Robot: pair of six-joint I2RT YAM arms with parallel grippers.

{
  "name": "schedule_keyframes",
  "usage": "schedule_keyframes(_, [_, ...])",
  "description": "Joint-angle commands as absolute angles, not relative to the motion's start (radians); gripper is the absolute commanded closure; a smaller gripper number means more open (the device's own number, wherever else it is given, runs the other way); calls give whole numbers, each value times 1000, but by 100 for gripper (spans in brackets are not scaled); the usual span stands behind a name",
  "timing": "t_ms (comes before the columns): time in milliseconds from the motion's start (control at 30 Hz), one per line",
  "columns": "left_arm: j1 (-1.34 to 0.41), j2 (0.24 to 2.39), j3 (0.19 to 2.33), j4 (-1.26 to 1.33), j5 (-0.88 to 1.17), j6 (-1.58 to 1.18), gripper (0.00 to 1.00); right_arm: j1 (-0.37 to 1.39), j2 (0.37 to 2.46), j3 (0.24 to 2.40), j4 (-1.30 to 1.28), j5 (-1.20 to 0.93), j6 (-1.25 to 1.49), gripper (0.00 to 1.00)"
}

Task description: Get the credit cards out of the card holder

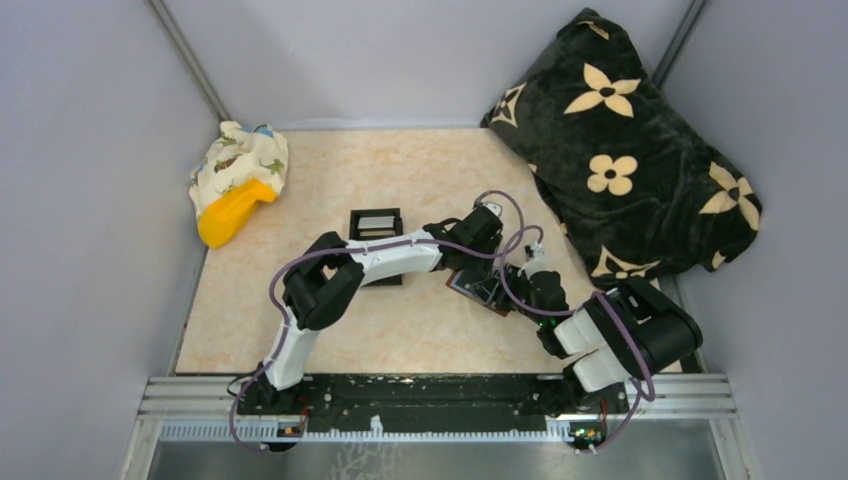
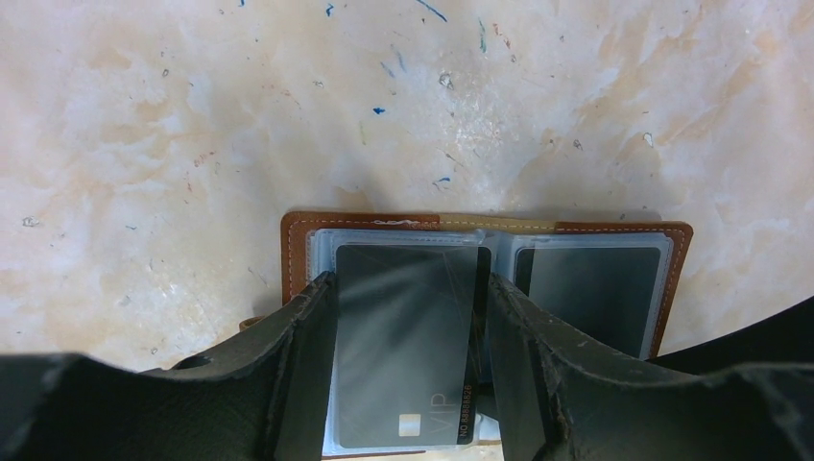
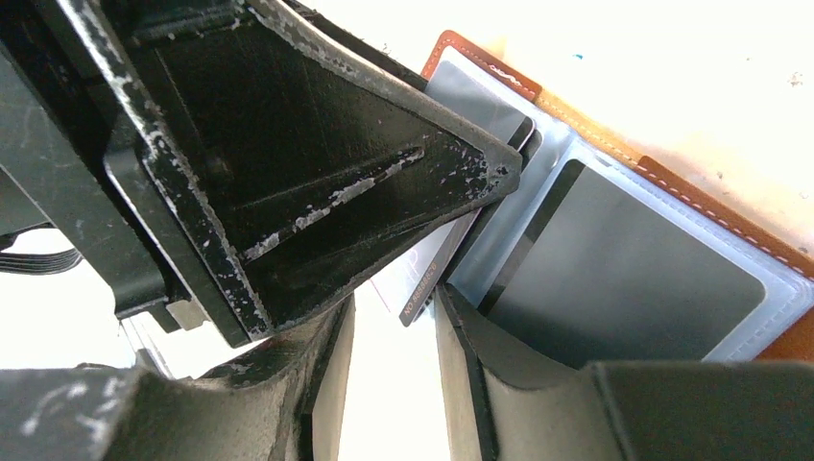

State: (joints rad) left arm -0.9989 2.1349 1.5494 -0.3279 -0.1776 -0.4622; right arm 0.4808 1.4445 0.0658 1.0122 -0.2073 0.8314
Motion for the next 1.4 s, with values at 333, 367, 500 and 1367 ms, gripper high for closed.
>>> schedule_keyframes(333, [-1020,2223,1465,-400,-74,-512,100,486,1496,49,1371,-257,933,65])
schedule_keyframes(367, [-1020,2224,1463,-400,-74,-514,100,486,1507,50,1386,-260,939,65])
schedule_keyframes(500, [-1020,2216,1460,-399,-71,-515,100,486,1572,55,1453,-267,965,65])
schedule_keyframes(1367, [-1020,2186,1428,-381,-49,-535,100,491,1561,107,1410,-246,932,68])
